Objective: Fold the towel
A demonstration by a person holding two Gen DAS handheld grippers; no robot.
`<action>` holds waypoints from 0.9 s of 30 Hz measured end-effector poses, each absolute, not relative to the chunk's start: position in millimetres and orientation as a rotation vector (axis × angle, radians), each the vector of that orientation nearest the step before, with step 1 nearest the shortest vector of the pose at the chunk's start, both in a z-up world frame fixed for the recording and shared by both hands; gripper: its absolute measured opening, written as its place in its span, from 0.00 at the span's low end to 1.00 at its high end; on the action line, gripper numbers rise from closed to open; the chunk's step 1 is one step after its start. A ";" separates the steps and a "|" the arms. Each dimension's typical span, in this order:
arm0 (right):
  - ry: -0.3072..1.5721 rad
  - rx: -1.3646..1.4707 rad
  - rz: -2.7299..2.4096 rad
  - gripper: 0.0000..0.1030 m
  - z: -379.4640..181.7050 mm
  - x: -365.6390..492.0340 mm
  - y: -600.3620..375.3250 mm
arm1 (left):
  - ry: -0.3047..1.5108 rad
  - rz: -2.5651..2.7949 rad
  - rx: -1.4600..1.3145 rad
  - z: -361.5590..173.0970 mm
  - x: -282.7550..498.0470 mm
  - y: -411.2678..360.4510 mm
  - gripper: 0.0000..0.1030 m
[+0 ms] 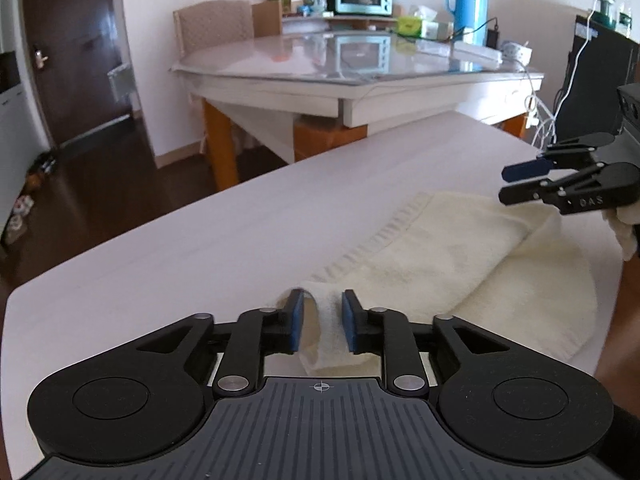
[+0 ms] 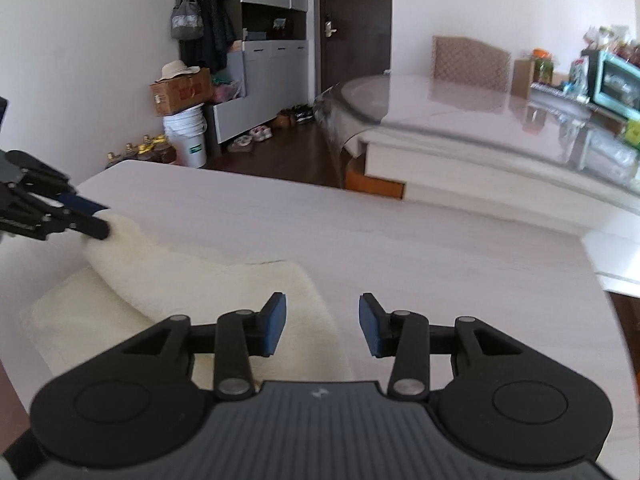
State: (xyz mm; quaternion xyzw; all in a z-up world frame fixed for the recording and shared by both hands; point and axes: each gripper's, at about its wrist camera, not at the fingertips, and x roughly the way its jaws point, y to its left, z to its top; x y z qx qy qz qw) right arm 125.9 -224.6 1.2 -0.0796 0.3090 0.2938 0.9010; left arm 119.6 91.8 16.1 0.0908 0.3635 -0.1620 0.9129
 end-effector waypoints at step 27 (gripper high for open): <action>0.268 -0.917 0.830 0.08 -20.3 39.2 -139.5 | 0.662 -0.351 0.321 16.9 119.7 48.9 0.20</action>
